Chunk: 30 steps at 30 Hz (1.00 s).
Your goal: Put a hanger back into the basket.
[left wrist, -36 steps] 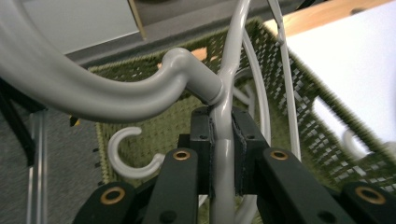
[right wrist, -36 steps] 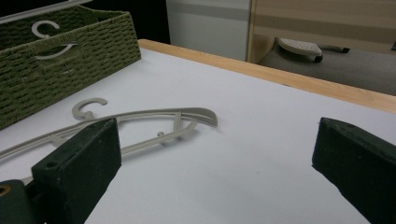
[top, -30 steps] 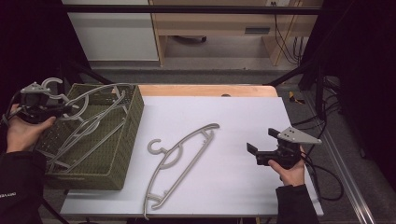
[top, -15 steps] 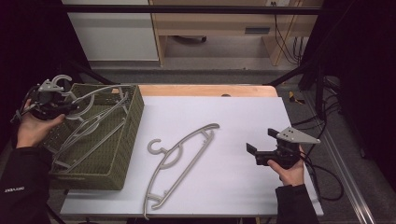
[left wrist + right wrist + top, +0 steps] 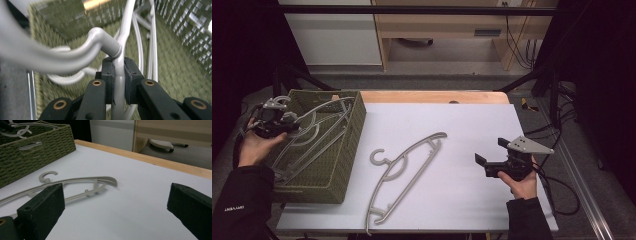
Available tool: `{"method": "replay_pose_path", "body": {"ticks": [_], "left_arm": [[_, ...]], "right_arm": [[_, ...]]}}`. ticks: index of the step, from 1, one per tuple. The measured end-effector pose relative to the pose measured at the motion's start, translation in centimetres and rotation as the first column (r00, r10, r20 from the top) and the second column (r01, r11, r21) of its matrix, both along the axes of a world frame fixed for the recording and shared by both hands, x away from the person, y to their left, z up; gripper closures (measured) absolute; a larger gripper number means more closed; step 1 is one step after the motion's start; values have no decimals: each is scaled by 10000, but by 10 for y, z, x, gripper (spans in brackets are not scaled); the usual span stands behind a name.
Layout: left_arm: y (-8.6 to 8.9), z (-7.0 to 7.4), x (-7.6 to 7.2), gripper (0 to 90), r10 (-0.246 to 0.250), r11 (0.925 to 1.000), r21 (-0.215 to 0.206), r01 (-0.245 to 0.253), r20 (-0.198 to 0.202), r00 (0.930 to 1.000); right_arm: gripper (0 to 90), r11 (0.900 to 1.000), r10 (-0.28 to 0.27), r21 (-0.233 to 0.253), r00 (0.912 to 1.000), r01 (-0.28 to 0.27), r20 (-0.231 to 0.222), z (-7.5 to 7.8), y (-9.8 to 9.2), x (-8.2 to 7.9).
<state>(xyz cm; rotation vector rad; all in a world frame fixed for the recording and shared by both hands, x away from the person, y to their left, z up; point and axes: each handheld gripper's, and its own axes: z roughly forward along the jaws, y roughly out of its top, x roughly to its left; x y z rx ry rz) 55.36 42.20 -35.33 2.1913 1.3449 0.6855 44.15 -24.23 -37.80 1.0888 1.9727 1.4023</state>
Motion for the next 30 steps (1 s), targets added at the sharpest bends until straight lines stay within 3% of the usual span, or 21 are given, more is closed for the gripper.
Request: {"method": "replay_pose_path", "body": {"ticks": [3, 5, 7, 8, 14, 17, 22, 26, 30], "left_arm": [[0, -9, 1, 800, 113, 9999, 4, -113, -414, 9991], [1, -15, 1, 799, 77, 9995, -300, -96, -606, 9981], [-1, -21, 1, 800, -89, 9997, -225, 73, -727, 9973], [-2, -23, 1, 800, -105, 9990, -448, 75, -651, 9978], [-2, -26, 1, 791, -73, 9995, -326, 55, -572, 9983], [-1, -27, 0, 707, 61, 9995, -295, -81, -680, 9977], [7, -24, -10, 664, 736, 9963, -404, -757, -510, 9960], [10, -18, -19, 641, 828, 9929, -836, -842, -202, 9964], [3, -8, -31, 535, 736, 9895, -1273, -690, 321, 9968]], "right_arm": [[15, 10000, 8, -19, 10000, -8, 24, 0, 0, 0], [15, 10000, -19, 21, 10000, 19, 13, 1, 0, -1], [14, 10000, -15, 24, 10000, 15, 15, 1, 0, -1], [15, 10000, -18, 18, 10000, 18, 15, 1, 0, -1], [15, 10000, 3, 32, 10000, -3, 40, 1, -1, -1], [14, 10000, 13, 39, 10000, -13, 66, 2, -1, -2], [15, 10000, 20, 38, 10000, -20, 84, 2, -1, -2], [15, 10000, 24, 31, 10000, -24, 78, 2, 0, -2], [15, 10000, 2, 59, 9999, -2, 117, 3, -1, -2]]}}
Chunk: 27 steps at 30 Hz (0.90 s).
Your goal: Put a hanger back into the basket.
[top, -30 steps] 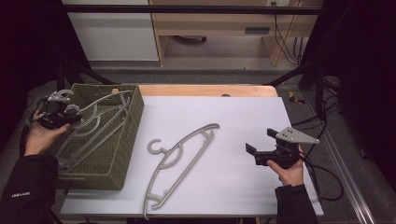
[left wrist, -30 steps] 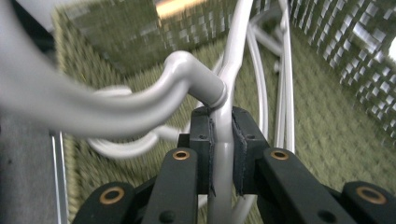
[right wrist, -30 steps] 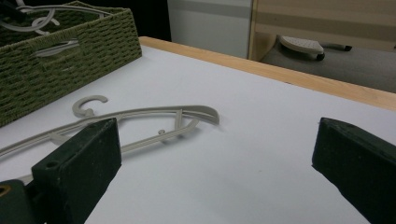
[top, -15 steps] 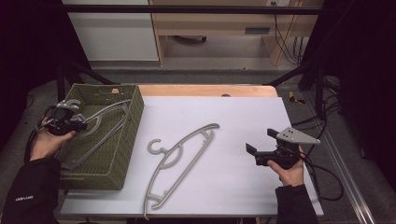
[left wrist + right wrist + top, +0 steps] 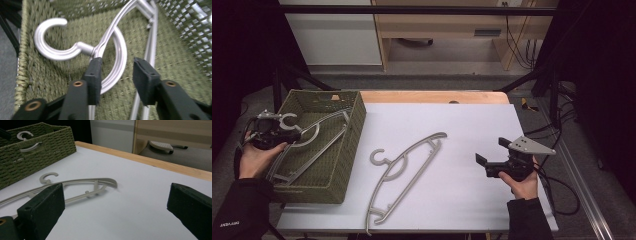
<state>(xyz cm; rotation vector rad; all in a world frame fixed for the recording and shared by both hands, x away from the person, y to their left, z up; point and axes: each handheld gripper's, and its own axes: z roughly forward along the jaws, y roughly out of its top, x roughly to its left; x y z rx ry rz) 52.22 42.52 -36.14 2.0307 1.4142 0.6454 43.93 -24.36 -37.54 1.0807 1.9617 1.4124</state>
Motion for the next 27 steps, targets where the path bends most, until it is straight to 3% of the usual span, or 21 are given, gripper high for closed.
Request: {"method": "replay_pose_path", "body": {"ticks": [1, 5, 8, 12, 15, 19, 27], "left_arm": [[-6, 4, -6, 505, -128, 9994, -321, 139, 355, 9993], [-17, 12, -16, 422, -590, 9964, -561, 637, 805, 9950], [-37, 19, -31, 355, -962, 9899, -906, 1090, 1347, 9862], [-55, 24, -41, 289, -1435, 9813, -1040, 1617, 1637, 9760], [-71, 26, -48, 245, -1781, 9709, -1258, 2039, 1904, 9654], [-90, 26, -52, 200, -2127, 9658, -1090, 2350, 1846, 9595], [-127, 23, -63, 154, -2824, 9450, -1148, 3064, 1864, 9410]], "right_arm": [[15, 10000, 7, 2, 10000, -7, 0, 0, 0, 0], [15, 10000, 13, 26, 10000, -13, 1, 0, 0, -1], [13, 9999, 29, 159, 10000, -30, 33, 1, -1, -2], [7, 9996, 60, 268, 10000, -62, 68, 3, 0, -3], [3, 9998, 89, 177, 9999, -91, 124, 3, 1, -4], [5, 9997, 107, -218, 9998, -103, 195, 2, 4, -4], [6, 9996, 224, -166, 9995, -220, 221, 4, 5, -5]]}}
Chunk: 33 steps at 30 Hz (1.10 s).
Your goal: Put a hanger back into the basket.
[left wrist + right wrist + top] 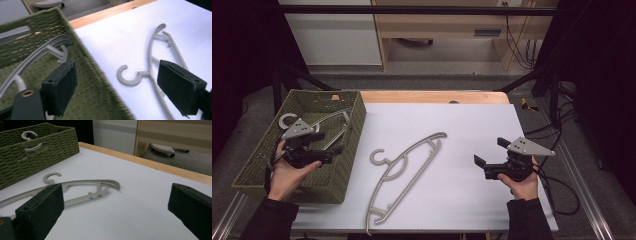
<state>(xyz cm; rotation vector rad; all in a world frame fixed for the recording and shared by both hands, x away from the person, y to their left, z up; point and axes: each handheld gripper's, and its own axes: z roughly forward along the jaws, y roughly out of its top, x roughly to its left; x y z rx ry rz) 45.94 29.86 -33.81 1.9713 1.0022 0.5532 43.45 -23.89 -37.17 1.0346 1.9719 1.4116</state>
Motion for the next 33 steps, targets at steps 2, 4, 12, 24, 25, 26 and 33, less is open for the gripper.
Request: {"method": "replay_pose_path", "body": {"ticks": [2, 4, 12, 24, 25, 26, 33], "left_arm": [[-10, -2, -2, 152, -41, 10000, 73, 41, -17, 10000], [-17, -5, -3, 153, -126, 9996, 270, 126, -26, 9999], [-52, -21, 2, 153, -708, 9950, 662, 747, -588, 9958], [-90, -18, 3, 166, -1108, 9908, 735, 1139, -458, 9928], [-94, -19, 3, 169, -1119, 9904, 760, 1152, -467, 9926], [-98, -19, 2, 170, -1132, 9899, 805, 1168, -481, 9924], [-111, -32, 1, 229, -1033, 9882, 1047, 1120, -850, 9910]], "right_arm": [[5, 10000, -21, -25, 10000, 21, 14, 0, 0, 0], [6, 10000, -42, -22, 10000, 42, 41, 0, -1, 0], [8, 10000, -75, 24, 9999, 75, 71, 0, -1, -1], [8, 10000, -90, 17, 9999, 90, 59, 0, -2, 0], [8, 10000, -92, 0, 9999, 92, 60, 0, -2, 0], [8, 10000, -73, 18, 10000, 73, 49, -1, -2, 0], [9, 9999, -111, 26, 9999, 111, 23, 0, -4, -1]]}}
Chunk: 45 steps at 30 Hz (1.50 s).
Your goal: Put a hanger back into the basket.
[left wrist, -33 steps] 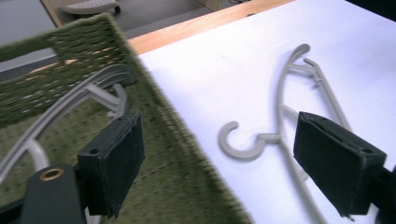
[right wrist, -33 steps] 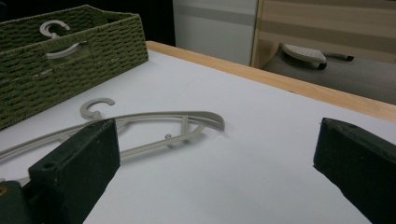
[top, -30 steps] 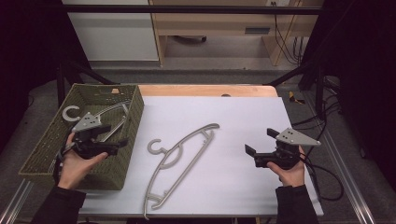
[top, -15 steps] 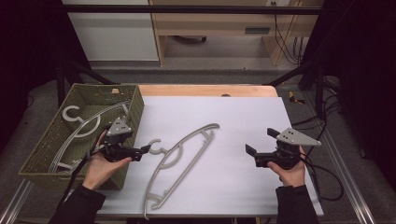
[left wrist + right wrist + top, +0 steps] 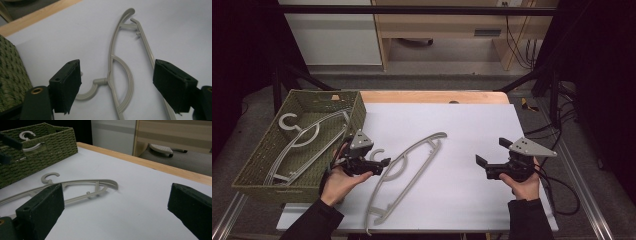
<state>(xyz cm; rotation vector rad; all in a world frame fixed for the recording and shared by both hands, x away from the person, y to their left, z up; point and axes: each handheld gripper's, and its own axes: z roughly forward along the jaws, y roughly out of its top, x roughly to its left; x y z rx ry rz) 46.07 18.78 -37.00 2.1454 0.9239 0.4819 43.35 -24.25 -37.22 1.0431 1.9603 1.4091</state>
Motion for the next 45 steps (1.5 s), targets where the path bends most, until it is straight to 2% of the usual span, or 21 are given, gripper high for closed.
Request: {"method": "replay_pose_path", "body": {"ticks": [2, 5, 9, 12, 14, 17, 19, 22, 24, 29, 32, 36, 37, 38, 40, 42, 44, 45], "left_arm": [[-3, -14, 1, 239, 114, 9999, 85, -111, -316, 9994], [-7, -30, 3, 251, 261, 9987, 450, -228, -746, 9969], [-11, -45, 7, 291, 360, 9973, 677, -277, -1244, 9916], [-14, -55, 9, 311, 470, 9964, 763, -359, -1484, 9878], [-16, -63, 12, 327, 597, 9930, 1101, -418, -1645, 9846], [-16, -73, 17, 373, 725, 9911, 1237, -497, -1872, 9796], [-17, -78, 19, 394, 872, 9864, 1543, -575, -1933, 9772], [-15, -80, 22, 449, 949, 9870, 1468, -659, -2002, 9752], [-12, -83, 26, 489, 1124, 9885, 1235, -867, -2191, 9692], [-10, -87, 30, 581, 1084, 9894, 1203, -814, -2386, 9651], [-11, -89, 34, 617, 969, 9920, 1041, -709, -2710, 9577], [-13, -89, 34, 619, 988, 9900, 1232, -683, -2614, 9602], [-14, -88, 35, 622, 938, 9883, 1418, -561, -2749, 9569], [-14, -88, 35, 625, 938, 9883, 1418, -561, -2749, 9569], [-18, -87, 35, 636, 1035, 9829, 1750, -572, -2680, 9579], [-20, -87, 34, 644, 1073, 9816, 1814, -590, -2691, 9571], [-22, -85, 33, 742, 1003, 9802, 1930, -446, -2898, 9518], [-22, -85, 33, 773, 1003, 9802, 1930, -446, -2898, 9518]], "right_arm": [[9, 10000, 3, 10, 10000, -3, 31, 0, 0, -1], [8, 10000, 13, 13, 10000, -13, 29, 0, 0, -1], [8, 10000, 31, -32, 10000, -31, 22, 0, 0, -1], [8, 10000, 25, -21, 10000, -25, 22, 0, 0, -1], [8, 10000, 51, -21, 10000, -51, 12, 0, 0, -1], [8, 10000, 59, -54, 10000, -59, -5, -1, 1, -1], [8, 9999, 99, -60, 10000, -99, 4, -1, 1, 0], [8, 9999, 101, -83, 9999, -102, -35, -1, 2, 0], [8, 9999, 112, -54, 9999, -112, -21, -1, 2, 0], [8, 9999, 128, -77, 9999, -128, -48, -2, 1, 0], [8, 9999, 136, -83, 9999, -137, -46, -2, 1, 0], [8, 9999, 142, -91, 9999, -143, -50, -2, 2, 1], [8, 9998, 149, -91, 9999, -150, -73, -2, 2, 1], [8, 9998, 149, -91, 9999, -150, -73, -2, 2, 1], [8, 9998, 129, -120, 9999, -130, -99, -3, 3, 1], [8, 9998, 156, -141, 9998, -157, -116, -3, 3, 1], [8, 9997, 127, -189, 9998, -130, -138, -3, 4, 2], [8, 9997, 127, -189, 9998, -130, -138, -3, 4, 2]]}}
